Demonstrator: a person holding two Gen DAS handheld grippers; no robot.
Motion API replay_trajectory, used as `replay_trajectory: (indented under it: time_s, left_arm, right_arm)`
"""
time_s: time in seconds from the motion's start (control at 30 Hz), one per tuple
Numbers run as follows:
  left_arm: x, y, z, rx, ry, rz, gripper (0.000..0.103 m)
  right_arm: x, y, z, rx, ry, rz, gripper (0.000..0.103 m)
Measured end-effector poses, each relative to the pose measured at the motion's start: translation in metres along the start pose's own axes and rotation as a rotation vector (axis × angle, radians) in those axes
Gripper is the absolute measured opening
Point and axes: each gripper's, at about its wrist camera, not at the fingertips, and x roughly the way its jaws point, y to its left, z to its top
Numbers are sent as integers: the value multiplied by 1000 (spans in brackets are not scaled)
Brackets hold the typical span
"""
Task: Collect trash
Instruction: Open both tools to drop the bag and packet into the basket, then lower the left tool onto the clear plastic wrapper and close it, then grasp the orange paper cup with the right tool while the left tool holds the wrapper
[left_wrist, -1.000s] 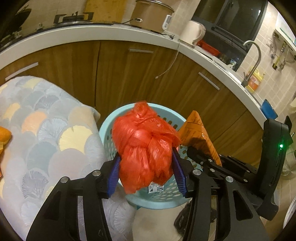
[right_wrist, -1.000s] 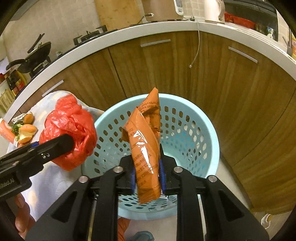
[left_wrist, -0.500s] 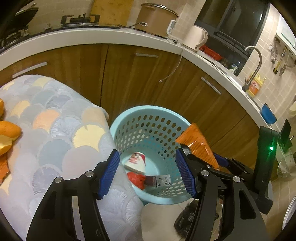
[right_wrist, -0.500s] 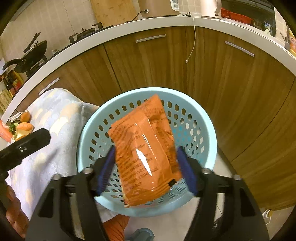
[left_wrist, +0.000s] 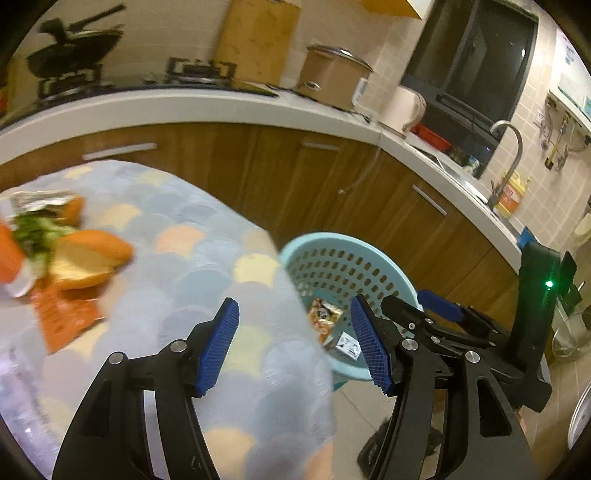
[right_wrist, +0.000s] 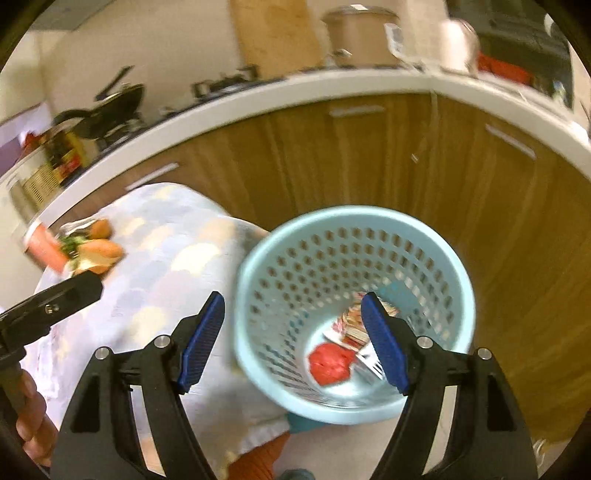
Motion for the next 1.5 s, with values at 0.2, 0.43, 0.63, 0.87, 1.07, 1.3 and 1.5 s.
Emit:
replay_trajectory:
  time_s: [0.2, 0.43, 0.63, 0.87, 1.07, 1.3, 1.5]
  left_arm:
    - [-61, 44, -12, -67, -72, 112, 66]
    - [-125, 94, -36, -128, -124, 308, 76]
    - [-140, 132, -69, -206, -61, 358, 77]
    - [-116, 146, -83, -263, -10, 355, 77]
    - [-83, 140, -78, -227, 63, 524, 78]
    - [-72, 134, -87, -137, 112, 599, 69]
    - [-86, 147, -87, -120, 107, 543, 21]
  right_arm:
    - [-6, 68, -1, -74, -35, 112, 72]
    - [21, 141, -21, -111, 17, 227, 72]
    - [43, 177, -37, -145, 62, 244, 72]
    - [55, 168, -36, -100, 114, 227, 72]
    - [63, 162, -35, -68, 148, 236, 72]
    - [65, 166, -35, -95, 163, 233, 72]
    - [57, 190, -31, -198, 136, 246, 72]
